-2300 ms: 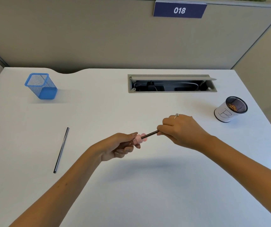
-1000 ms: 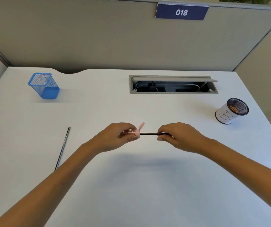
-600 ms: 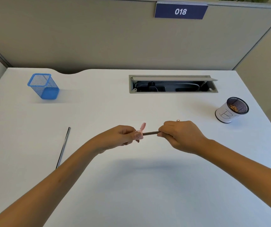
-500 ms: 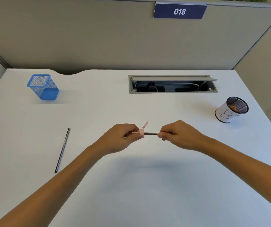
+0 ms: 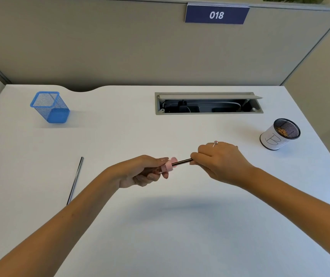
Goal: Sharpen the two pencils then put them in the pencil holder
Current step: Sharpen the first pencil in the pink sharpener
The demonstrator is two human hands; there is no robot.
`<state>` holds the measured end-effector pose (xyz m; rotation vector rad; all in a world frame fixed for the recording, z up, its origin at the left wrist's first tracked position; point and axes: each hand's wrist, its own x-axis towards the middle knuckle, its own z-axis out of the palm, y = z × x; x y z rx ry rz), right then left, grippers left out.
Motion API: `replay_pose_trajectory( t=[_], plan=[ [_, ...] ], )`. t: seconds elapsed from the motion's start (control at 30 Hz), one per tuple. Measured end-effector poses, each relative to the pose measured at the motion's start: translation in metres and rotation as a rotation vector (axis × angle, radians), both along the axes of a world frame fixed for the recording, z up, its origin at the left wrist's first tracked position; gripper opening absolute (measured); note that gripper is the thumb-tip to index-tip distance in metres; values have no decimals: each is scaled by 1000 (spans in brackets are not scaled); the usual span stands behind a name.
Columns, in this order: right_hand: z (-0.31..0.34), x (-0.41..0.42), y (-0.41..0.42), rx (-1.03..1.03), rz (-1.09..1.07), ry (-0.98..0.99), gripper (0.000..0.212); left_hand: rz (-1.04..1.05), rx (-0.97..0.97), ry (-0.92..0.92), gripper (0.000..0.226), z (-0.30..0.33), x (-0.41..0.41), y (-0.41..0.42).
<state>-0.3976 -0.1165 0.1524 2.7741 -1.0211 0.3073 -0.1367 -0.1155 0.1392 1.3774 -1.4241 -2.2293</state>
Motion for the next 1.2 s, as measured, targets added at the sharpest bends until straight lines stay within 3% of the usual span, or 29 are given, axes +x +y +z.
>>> replay_pose_trajectory(
  t=[0.1,0.27,0.37,0.63,0.8,1.07,1.2],
  plan=[
    [4,6,6,189,-135,-46,37,-13,-217,-84,37,0,0,4],
    [10,8,-1,916,-431,-203,35,-108,-973,-347,20,-12,-3,12],
    [16,3,-4,1098,-488,-218,40,-172,-1159,-403,13,-25,5,7],
    [25,-7,-7,1144,-537,-259,40,53,-998,-316,24,-26,16,10],
    [22,-4,-1,956,-474,-290,30,164,-848,-175,17,-15,10,17],
    [18,-1,0,631,-327,-317,18,204,-674,-68,37,-14,13,17],
    [17,0,0,563,-294,-316,18,186,-653,-57,34,-12,11,16]
  ],
)
